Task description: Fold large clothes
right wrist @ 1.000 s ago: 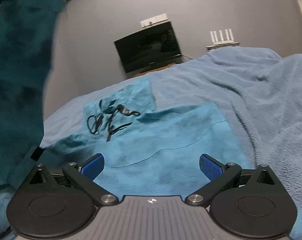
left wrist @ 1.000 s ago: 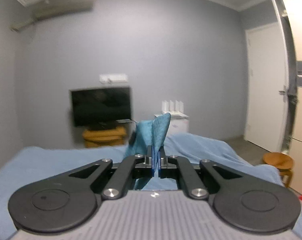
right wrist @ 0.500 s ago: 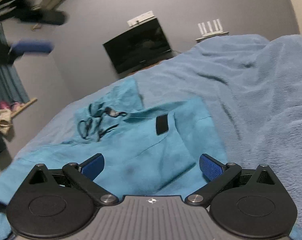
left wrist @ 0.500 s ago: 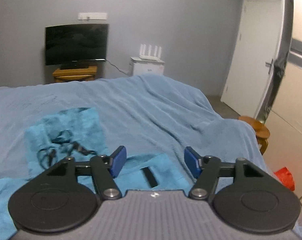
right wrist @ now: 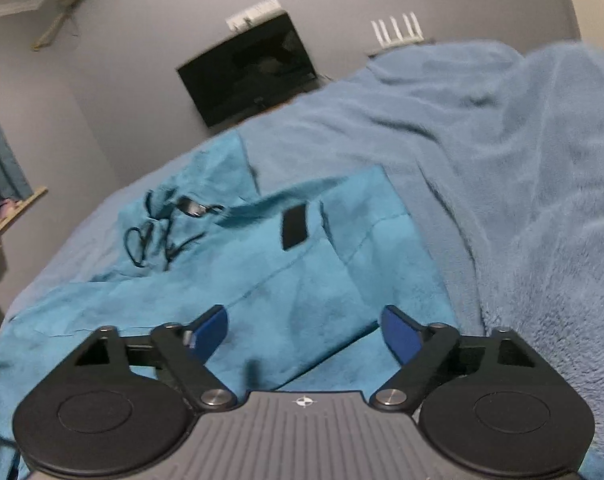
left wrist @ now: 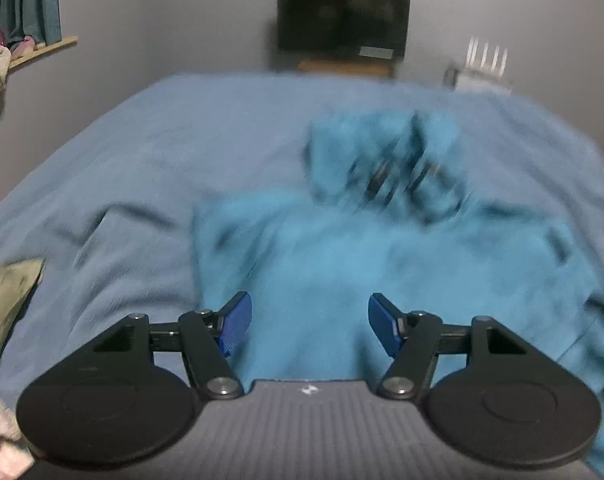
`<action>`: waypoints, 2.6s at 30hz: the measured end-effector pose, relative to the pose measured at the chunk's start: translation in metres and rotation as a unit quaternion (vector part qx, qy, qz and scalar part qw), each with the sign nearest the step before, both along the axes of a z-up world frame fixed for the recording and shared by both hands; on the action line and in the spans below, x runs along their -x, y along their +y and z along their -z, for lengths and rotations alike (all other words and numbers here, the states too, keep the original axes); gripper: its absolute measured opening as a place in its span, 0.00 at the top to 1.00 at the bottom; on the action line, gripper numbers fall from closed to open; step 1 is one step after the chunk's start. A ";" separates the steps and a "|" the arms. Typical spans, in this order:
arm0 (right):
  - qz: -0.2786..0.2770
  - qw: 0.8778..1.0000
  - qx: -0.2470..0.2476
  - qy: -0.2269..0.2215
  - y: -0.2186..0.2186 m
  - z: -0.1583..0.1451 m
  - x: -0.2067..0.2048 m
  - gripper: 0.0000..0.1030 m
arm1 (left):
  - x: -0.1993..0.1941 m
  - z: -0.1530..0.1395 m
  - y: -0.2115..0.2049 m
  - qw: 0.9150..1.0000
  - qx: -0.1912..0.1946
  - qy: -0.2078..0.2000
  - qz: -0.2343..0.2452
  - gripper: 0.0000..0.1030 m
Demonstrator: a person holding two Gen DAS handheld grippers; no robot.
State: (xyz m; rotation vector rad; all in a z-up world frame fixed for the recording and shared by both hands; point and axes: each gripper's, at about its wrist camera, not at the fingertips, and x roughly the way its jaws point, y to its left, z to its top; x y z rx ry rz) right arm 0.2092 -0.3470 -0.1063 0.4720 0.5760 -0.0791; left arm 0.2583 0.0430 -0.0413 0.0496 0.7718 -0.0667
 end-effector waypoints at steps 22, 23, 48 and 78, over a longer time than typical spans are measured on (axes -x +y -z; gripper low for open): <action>0.033 0.999 -0.001 0.035 -0.010 0.015 -0.042 0.30 | 0.025 0.041 0.004 0.999 -0.047 -0.005 0.014 0.38; 0.029 0.999 0.005 0.037 -0.008 0.016 -0.048 0.30 | 0.024 0.041 0.006 0.999 -0.038 -0.005 0.012 0.38; 0.080 0.989 0.117 -0.033 -0.006 -0.011 -0.024 0.61 | 0.041 0.029 -0.023 0.993 -0.119 0.009 0.006 0.30; -0.060 0.987 0.152 0.004 0.036 -0.003 -0.007 0.44 | 0.111 0.001 0.001 0.999 -0.033 0.010 0.029 0.30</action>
